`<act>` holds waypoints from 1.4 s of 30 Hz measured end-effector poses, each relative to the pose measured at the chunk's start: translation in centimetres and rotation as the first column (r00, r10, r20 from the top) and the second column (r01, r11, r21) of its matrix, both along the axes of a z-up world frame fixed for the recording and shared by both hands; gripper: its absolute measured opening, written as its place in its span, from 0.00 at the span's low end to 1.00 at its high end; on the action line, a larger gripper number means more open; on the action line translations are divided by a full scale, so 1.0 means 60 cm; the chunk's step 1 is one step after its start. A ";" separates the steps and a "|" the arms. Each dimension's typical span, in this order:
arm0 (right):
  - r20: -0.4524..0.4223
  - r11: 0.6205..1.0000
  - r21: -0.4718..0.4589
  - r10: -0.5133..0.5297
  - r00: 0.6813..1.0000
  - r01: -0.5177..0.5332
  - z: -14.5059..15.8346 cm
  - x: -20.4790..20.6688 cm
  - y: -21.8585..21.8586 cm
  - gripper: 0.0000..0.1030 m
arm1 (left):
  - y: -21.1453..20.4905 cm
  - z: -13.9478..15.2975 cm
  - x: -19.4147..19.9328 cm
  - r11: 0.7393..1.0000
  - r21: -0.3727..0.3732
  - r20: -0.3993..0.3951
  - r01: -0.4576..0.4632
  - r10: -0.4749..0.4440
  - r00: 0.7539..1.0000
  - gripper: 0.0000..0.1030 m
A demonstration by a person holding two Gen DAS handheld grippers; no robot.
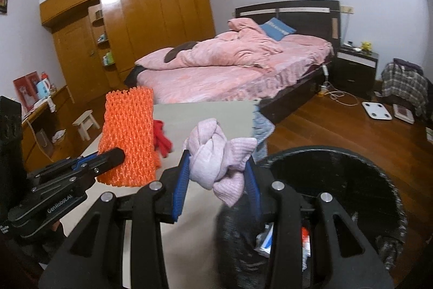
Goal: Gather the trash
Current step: 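Carry the pink cloth and orange mesh net over the bin and open both grippers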
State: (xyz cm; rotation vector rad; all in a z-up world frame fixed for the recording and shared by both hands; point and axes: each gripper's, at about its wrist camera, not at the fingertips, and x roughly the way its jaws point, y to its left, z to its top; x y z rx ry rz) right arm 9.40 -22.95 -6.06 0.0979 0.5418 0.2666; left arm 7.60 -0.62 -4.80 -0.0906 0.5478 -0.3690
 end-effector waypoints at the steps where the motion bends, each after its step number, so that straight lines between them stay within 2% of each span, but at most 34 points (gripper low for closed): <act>1: 0.000 1.000 -0.002 -0.011 1.000 0.011 -0.001 -0.003 -0.009 0.36 | -0.008 0.002 0.001 1.000 0.001 0.003 0.010 -0.010 1.000 0.10; 22: -0.003 0.975 -0.017 -0.222 0.975 0.222 -0.023 -0.048 -0.162 0.36 | -0.170 -0.014 0.014 0.974 0.012 -0.013 0.225 -0.225 0.974 0.10; 42: -0.074 0.952 -0.013 -0.307 0.949 0.307 -0.076 -0.048 -0.228 0.36 | -0.251 -0.070 0.042 0.947 0.049 -0.091 0.317 -0.312 0.946 0.10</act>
